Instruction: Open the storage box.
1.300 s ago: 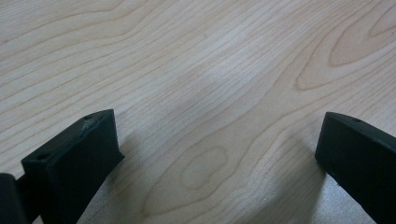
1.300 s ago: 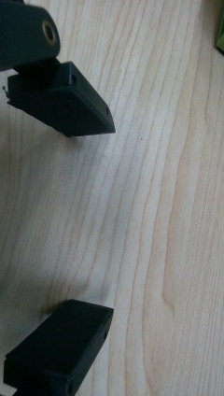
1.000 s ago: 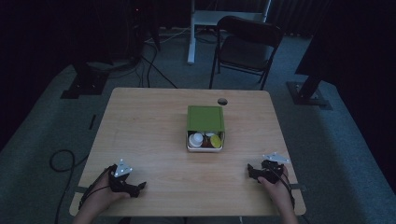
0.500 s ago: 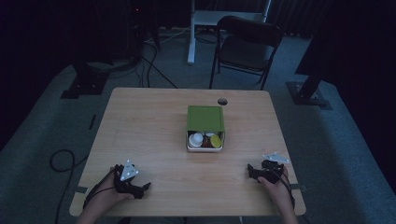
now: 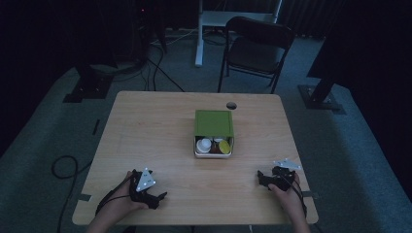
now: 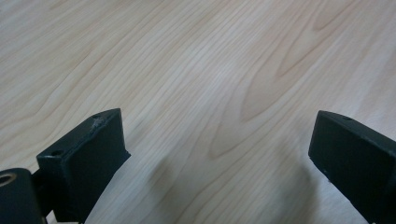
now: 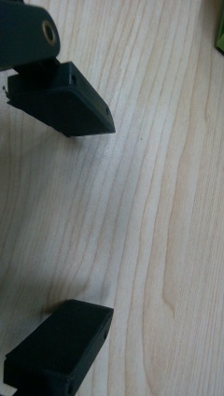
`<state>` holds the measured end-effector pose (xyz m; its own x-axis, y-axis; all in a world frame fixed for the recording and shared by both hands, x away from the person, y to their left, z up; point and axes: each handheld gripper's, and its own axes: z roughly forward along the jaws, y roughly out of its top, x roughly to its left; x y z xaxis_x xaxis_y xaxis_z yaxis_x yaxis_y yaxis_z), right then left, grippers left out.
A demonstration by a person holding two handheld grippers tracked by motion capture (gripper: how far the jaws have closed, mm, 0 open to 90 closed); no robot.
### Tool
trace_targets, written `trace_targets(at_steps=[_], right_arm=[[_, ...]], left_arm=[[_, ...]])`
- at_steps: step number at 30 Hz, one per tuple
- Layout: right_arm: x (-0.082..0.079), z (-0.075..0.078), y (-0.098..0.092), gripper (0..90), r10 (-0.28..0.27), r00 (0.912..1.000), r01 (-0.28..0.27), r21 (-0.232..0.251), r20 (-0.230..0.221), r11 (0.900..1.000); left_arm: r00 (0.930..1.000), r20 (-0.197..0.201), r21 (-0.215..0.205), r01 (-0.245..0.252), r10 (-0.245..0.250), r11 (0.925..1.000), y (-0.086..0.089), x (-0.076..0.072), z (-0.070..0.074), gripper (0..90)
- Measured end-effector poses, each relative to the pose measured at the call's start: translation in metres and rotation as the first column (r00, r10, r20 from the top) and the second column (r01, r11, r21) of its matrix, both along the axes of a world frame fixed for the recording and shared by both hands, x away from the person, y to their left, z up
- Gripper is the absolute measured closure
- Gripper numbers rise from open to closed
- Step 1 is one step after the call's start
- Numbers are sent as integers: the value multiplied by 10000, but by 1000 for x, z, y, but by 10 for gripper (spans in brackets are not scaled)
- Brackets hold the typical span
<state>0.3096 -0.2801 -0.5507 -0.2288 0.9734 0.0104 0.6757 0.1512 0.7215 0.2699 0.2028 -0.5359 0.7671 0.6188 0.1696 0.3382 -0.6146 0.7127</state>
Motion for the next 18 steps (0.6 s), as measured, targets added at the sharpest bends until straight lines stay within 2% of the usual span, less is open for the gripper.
trace_targets(at_steps=[5, 8, 10, 18], right_arm=[[0, 0, 0, 104, 0, 10000, 0, 1, -2, 10000], [0, 0, 0, 104, 0, 10000, 0, 2, 0, 10000], [0, 0, 0, 104, -2, 10000, 2, 3, 0, 10000], [0, 0, 0, 104, 0, 10000, 0, 1, 1, 10000]], left_arm=[[9984, 291, 105, 475, -478, 9988, -11, 0, 4, 45], [9976, 376, 98, 573, -576, 9983, -14, 0, 4, 46], [9938, 519, 320, 965, -981, 9948, -22, 1, 5, 50], [9857, 568, 469, 1561, -1586, 9866, -42, 2, 5, 53]])
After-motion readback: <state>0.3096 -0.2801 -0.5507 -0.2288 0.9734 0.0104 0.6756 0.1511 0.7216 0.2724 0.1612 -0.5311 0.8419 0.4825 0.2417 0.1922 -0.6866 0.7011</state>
